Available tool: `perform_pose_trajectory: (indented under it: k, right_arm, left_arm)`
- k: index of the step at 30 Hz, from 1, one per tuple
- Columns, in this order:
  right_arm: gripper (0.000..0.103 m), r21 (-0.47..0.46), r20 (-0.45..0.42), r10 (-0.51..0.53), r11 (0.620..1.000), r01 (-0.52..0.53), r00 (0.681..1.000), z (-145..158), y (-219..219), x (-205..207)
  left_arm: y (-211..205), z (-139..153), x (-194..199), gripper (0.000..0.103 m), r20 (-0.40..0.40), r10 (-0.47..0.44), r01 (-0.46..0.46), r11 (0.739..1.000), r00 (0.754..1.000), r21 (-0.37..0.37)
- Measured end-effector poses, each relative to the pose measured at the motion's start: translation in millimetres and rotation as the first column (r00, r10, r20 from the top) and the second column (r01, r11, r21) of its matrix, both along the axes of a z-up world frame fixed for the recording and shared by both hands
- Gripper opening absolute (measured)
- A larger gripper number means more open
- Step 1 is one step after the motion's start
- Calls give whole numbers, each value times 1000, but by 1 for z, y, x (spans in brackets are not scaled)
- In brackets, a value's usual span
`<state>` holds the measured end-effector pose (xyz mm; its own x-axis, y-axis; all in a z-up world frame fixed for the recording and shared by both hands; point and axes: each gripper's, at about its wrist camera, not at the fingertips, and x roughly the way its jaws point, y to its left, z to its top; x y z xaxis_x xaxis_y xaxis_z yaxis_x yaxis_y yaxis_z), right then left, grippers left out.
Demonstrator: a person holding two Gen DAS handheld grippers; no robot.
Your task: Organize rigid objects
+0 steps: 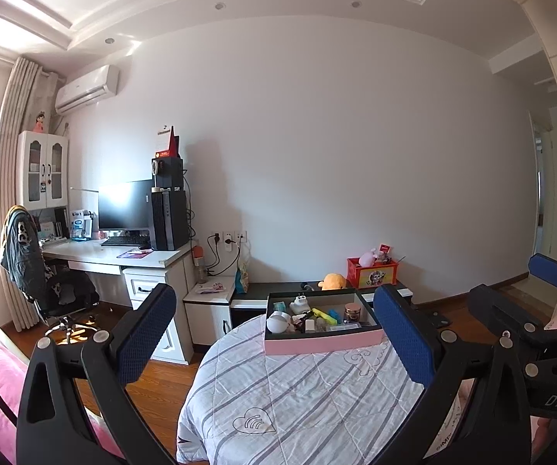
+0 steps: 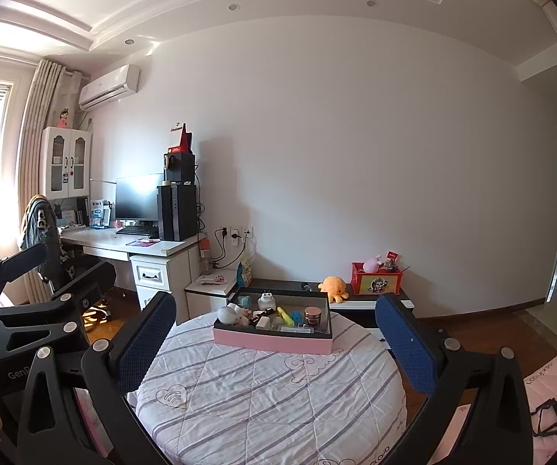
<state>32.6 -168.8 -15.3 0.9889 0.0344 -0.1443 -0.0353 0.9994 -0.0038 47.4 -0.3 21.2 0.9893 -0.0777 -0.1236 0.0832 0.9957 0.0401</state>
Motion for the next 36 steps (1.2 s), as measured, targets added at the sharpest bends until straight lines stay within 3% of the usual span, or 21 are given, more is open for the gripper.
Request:
perform_pose_trajectory:
  k: [12,36]
  right_arm:
    - [103,5,4,-5,1000,5,1000,0,1,-1]
    - [103,8,-11,-9,1000,9,1000,-3,6,2]
  left_arm:
    - [-5,0,2,102,44,3,-4,1000,999,11]
    - [-10,-8,9,102,29,10,-11,1000,1000,17]
